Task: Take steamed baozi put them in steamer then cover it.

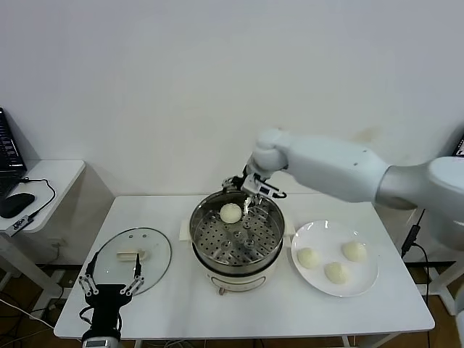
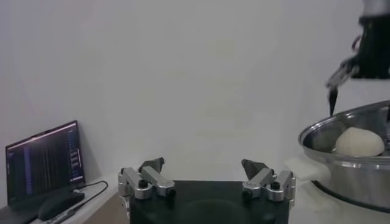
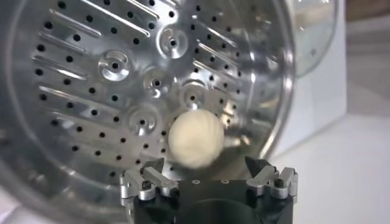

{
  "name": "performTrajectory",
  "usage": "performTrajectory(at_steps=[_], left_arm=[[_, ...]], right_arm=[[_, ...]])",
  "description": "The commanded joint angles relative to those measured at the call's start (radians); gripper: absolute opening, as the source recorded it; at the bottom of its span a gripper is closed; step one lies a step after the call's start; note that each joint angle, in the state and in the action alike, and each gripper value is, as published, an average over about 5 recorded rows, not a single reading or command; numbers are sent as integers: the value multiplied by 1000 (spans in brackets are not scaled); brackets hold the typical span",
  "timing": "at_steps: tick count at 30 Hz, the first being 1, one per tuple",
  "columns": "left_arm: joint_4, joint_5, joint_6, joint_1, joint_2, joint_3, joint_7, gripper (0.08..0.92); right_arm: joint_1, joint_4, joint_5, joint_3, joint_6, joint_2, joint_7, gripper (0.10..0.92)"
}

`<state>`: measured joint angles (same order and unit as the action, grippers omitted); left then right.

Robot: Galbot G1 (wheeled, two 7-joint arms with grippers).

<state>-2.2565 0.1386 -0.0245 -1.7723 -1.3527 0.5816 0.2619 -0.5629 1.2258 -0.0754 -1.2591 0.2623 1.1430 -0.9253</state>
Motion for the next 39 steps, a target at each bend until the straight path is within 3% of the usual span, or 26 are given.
performTrajectory(at_steps=[1,8,16,28,39], left_arm=[[-20,-25,-90,11,14,2,13,823],[-21,-60,-135,40,50,24,-40,823],[6,-39,-130,58,78,19,-104,823],[7,-40,-126,74,90,34,-129,823],[22,-41,-130,73,101,59,-133,823]], right_arm=[[-137,247,235,18,-376,-253,-84,823],[-87,438,311,66,-628,-558,-49,823],[71,545,278,118,-673,-772,-29,823],[359,492,163,188,-657,-733,0,823],[592,288,56,346,-617,-587,10,823]])
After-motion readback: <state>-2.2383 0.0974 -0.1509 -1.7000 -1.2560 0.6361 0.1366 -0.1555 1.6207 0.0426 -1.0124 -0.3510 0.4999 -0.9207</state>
